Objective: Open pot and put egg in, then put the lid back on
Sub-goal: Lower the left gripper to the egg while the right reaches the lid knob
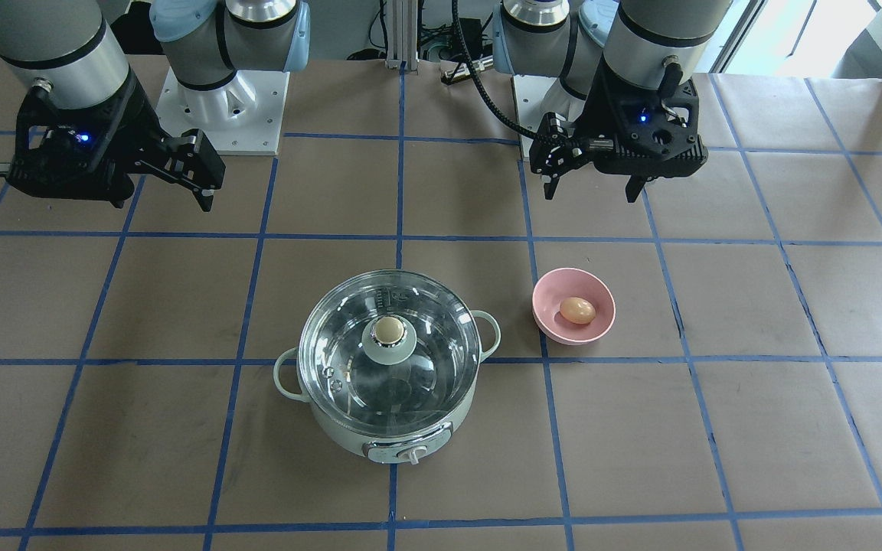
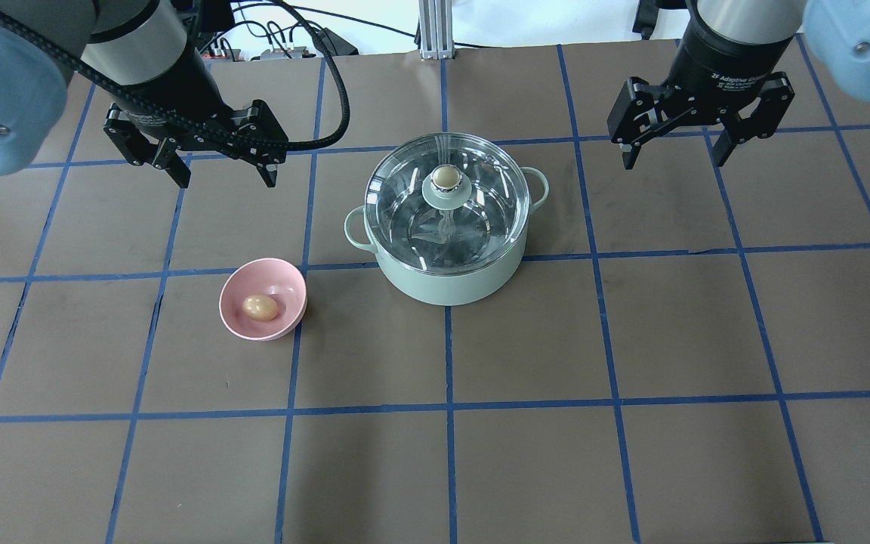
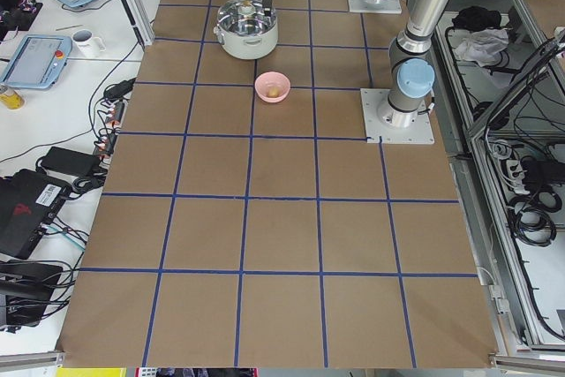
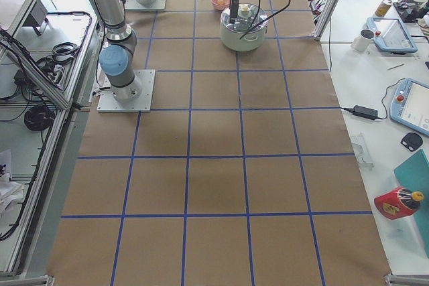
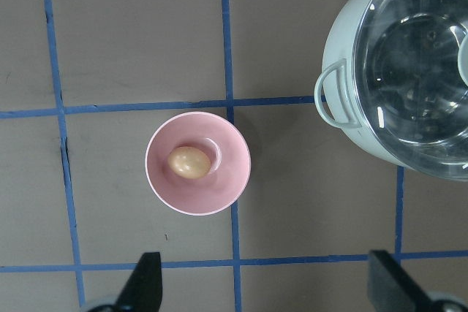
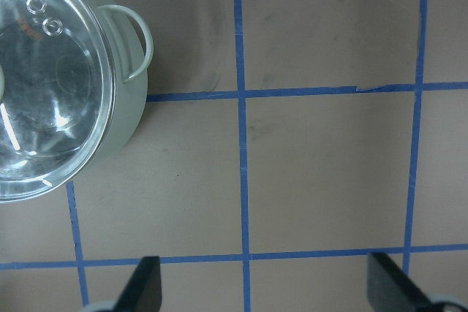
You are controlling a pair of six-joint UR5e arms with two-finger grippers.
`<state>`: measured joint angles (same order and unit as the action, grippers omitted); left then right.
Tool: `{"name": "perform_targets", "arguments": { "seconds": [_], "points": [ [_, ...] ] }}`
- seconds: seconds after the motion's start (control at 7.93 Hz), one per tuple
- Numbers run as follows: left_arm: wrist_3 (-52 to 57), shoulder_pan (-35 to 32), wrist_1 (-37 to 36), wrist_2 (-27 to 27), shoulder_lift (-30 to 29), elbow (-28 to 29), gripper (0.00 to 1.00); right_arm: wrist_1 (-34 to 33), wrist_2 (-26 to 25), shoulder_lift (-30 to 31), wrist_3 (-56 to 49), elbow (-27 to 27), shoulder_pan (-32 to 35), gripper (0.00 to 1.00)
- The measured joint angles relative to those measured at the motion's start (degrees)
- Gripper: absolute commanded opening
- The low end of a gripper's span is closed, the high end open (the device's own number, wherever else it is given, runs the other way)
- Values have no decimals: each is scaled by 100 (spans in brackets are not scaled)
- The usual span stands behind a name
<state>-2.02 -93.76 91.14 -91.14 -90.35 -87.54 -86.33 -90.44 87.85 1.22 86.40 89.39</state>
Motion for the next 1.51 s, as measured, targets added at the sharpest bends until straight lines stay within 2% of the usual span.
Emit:
{"name": "perform_targets", "arguments": {
  "seconds": [0.88, 1.26, 1.51],
  "points": [
    [33, 55, -8, 14, -135, -114, 100, -216, -5, -63, 11, -5, 32, 100],
    [124, 167, -703, 17, -211, -945, 99, -1119, -342, -663, 727, -231, 765, 100],
    [214, 408, -1007, 50, -517, -1323, 99, -1537, -366, -1182, 1381, -481, 1320, 100]
  ]
}}
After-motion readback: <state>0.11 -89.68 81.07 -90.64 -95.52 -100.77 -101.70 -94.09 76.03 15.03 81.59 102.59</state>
